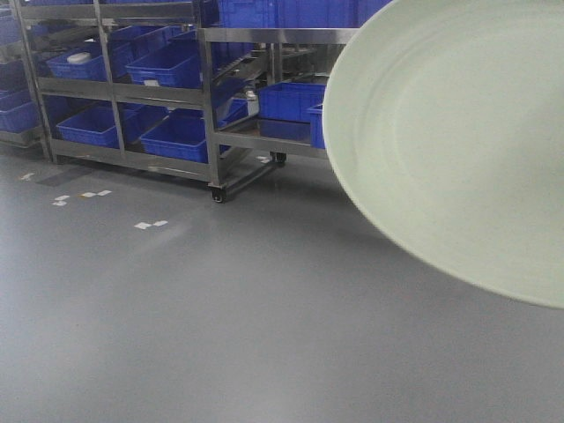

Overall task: Place green plate on second shelf with right arm
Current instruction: 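Turn the base across the room carrying the plate in the right gripper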

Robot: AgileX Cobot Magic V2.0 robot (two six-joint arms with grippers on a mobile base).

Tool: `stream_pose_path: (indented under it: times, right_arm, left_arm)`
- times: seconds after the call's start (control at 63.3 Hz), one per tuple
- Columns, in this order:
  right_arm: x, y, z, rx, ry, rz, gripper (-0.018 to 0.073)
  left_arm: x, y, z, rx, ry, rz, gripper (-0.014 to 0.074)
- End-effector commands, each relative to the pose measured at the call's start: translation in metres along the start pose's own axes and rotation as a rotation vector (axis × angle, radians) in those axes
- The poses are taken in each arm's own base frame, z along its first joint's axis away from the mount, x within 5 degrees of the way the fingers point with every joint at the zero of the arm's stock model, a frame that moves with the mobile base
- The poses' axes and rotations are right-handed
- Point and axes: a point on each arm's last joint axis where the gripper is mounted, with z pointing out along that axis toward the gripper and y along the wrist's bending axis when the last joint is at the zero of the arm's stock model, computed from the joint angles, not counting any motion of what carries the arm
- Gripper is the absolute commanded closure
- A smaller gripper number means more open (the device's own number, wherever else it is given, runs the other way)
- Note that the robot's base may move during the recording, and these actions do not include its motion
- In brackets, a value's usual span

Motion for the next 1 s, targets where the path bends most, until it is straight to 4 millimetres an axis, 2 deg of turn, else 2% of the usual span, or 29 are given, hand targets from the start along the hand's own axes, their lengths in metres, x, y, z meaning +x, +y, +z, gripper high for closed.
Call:
stream_pose_path:
  times: [0.0,0.98]
  right_arm:
    - [-0.0203,0.0071,-0.0017,-0.047,-0.138,-0.001,0.0505]
    - [-0.0203,0.0071,-0.0017,-0.047,-0.138,-0.001,0.0505]
  left_arm:
    - [0.0071,-0.0017,0.0027,0.014,-0.041,-0.002,0.0472]
    - [0.0071,-0.0017,0.0027,0.014,-0.041,-0.002,0.0472]
